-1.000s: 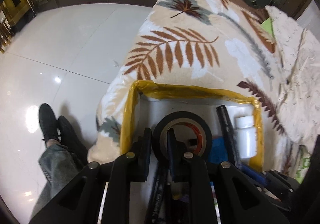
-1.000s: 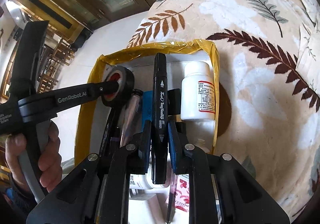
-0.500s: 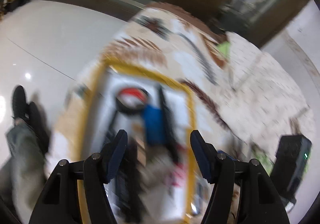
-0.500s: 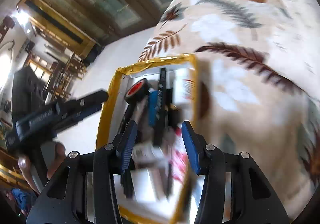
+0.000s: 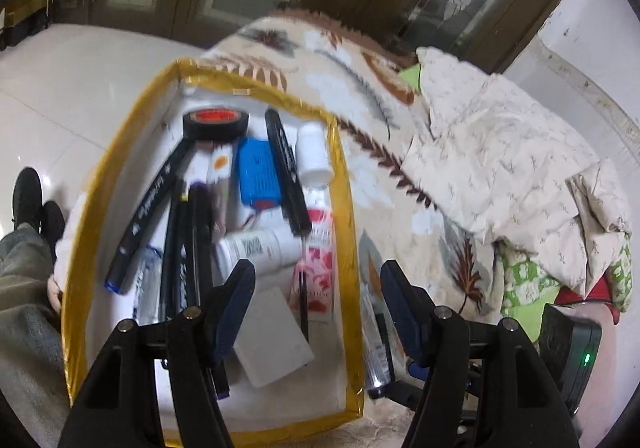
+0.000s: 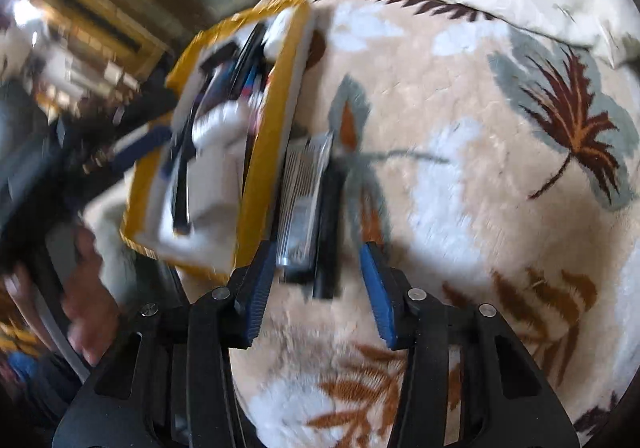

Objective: Organize objects
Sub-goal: 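Grasp the black pen with the right tool while the left grasps the silver tube, then carry the black pen and silver tube into the tray and open both tools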

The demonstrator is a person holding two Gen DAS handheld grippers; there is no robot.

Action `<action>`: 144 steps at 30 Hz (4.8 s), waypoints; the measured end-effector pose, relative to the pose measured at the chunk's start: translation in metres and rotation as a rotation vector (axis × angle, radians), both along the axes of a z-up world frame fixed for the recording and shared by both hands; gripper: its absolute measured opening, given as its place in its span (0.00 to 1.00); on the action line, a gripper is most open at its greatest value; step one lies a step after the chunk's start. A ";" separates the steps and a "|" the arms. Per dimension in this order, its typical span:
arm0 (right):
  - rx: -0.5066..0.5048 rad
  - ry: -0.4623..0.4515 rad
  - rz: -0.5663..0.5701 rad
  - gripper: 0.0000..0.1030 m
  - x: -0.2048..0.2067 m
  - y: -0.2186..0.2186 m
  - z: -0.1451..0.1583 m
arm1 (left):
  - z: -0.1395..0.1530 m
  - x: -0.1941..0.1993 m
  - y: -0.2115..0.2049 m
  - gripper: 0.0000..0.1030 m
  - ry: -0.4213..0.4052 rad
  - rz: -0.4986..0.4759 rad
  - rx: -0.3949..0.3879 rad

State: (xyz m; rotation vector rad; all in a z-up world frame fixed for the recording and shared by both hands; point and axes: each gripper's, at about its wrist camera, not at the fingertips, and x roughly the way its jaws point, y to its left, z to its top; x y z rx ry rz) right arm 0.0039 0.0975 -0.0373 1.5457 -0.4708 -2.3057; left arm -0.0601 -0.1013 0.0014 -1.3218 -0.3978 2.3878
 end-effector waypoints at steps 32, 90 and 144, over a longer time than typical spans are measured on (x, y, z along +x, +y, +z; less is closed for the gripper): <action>0.241 -0.010 -0.146 0.10 -0.007 0.036 -0.011 | -0.009 0.031 0.059 0.64 -0.188 -0.292 0.063; -0.058 -0.017 -0.133 0.11 0.015 0.046 -0.008 | -0.022 0.045 0.083 0.25 -0.141 -0.294 -0.138; -0.089 0.029 -0.037 0.33 -0.034 -0.056 0.022 | 0.038 0.037 -0.036 0.79 0.156 0.108 -0.420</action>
